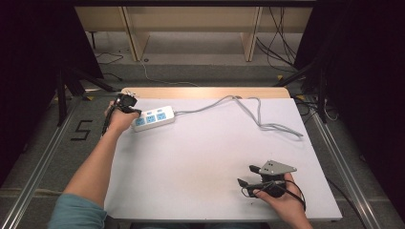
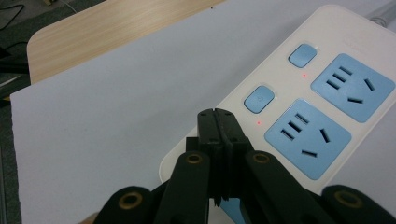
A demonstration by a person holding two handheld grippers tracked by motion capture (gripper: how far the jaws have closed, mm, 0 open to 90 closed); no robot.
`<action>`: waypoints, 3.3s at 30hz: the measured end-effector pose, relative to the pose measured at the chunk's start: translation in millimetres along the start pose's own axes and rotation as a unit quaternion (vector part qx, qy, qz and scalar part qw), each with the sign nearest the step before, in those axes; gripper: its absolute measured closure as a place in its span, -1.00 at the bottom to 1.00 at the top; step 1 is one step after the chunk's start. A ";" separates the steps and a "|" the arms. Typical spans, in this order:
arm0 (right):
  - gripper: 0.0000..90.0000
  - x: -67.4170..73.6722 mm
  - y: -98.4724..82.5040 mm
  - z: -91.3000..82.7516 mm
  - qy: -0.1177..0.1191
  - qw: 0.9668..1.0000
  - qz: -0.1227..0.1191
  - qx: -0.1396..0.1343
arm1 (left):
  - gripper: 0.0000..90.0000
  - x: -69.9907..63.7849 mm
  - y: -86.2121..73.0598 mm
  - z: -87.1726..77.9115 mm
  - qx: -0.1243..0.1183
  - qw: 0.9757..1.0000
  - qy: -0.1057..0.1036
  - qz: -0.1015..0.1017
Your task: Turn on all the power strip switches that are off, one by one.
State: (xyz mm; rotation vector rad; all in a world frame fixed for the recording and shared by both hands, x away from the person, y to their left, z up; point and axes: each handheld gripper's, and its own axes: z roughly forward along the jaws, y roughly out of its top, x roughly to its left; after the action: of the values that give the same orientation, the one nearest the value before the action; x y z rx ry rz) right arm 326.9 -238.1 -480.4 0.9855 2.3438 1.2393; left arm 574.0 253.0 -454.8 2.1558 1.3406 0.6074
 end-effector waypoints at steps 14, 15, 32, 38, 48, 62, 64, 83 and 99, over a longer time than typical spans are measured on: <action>-0.29 0.5 0.0 -0.1 0.000 1.000 -0.001 0.000 | 1.00 -3.5 0.7 3.0 0.000 1.000 -0.007 0.020; -0.29 0.5 0.0 -0.3 0.000 1.000 -0.001 0.000 | 1.00 -4.6 1.5 3.8 -0.001 1.000 -0.003 0.021; -0.29 0.1 -0.4 -0.4 0.000 1.000 -0.001 0.001 | 1.00 0.3 2.2 1.0 -0.003 1.000 0.003 0.006; -0.29 0.0 -0.4 0.0 0.001 1.000 -0.001 0.002 | 1.00 0.7 1.6 0.6 -0.002 1.000 0.000 0.007; -0.29 0.3 -0.5 -0.4 0.001 1.000 -0.001 0.002 | 1.00 2.8 0.3 2.0 -0.004 1.000 -0.009 0.004; -0.29 0.7 -0.6 -0.3 0.002 1.000 -0.001 0.003 | 1.00 5.8 -1.7 3.1 -0.008 1.000 -0.017 -0.002; -0.29 0.8 -0.7 -0.3 0.002 1.000 -0.001 0.003 | 1.00 5.6 -2.0 3.2 -0.008 1.000 -0.017 0.002; -0.29 0.7 -0.9 0.3 0.002 1.000 0.000 0.004 | 1.00 2.4 -1.8 5.4 -0.008 1.000 -0.018 0.010; -0.29 -0.3 -1.0 -0.3 0.001 1.000 0.000 0.004 | 0.65 6.2 2.1 -18.3 -0.059 0.998 -0.026 -0.014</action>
State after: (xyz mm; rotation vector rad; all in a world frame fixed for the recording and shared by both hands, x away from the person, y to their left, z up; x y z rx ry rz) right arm 326.4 -238.8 -481.1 0.9876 2.3522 1.2326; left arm 566.5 261.5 -438.8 2.0415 1.2729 0.5996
